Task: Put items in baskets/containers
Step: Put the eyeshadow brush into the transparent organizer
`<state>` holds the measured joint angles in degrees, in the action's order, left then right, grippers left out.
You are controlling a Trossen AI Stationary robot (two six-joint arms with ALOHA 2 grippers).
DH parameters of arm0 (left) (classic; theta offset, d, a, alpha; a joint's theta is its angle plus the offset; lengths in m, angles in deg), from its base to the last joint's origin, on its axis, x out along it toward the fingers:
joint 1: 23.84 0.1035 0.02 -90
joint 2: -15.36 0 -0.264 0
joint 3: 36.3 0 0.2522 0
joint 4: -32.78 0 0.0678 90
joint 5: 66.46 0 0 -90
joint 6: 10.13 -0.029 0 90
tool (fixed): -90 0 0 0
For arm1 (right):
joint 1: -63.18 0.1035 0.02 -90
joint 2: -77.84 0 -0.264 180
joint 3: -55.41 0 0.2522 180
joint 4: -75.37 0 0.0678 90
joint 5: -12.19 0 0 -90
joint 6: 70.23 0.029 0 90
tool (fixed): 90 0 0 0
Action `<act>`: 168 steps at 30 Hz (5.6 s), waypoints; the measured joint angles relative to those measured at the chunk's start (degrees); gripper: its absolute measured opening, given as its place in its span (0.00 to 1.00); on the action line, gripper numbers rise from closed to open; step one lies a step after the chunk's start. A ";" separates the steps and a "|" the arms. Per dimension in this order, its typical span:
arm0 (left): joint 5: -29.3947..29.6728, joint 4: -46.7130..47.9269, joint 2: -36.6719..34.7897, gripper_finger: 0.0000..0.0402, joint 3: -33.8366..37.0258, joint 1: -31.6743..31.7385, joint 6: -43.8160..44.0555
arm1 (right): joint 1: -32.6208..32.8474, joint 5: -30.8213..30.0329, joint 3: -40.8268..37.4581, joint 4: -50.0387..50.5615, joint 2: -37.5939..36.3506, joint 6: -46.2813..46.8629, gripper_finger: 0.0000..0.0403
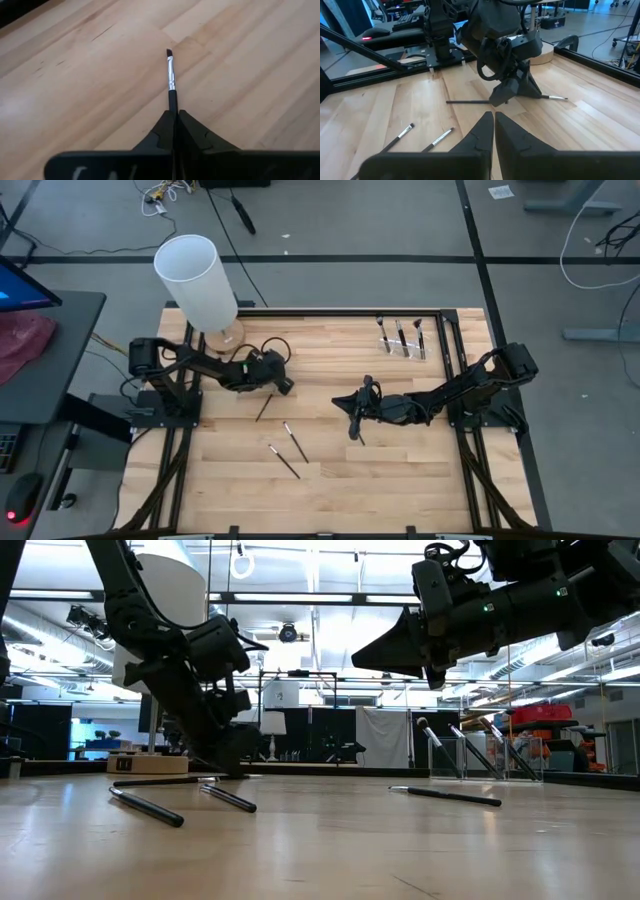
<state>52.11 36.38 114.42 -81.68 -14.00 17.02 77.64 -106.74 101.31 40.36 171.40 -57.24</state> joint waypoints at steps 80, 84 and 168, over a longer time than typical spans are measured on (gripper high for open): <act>-34.19 -22.11 7.42 0.02 -0.10 6.14 -23.38 | 1.20 -0.07 0.00 0.13 0.00 0.07 0.05; -35.17 -22.03 6.68 0.02 0.12 6.09 -22.70 | 1.39 -0.02 0.00 0.11 0.00 0.02 0.05; -1.72 6.33 -4.57 0.44 -0.08 -7.67 2.21 | -0.85 0.44 0.00 1.29 0.00 -0.01 0.05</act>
<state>50.39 42.70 109.84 -81.75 -21.67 19.23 76.78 -106.30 101.31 41.65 171.40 -57.25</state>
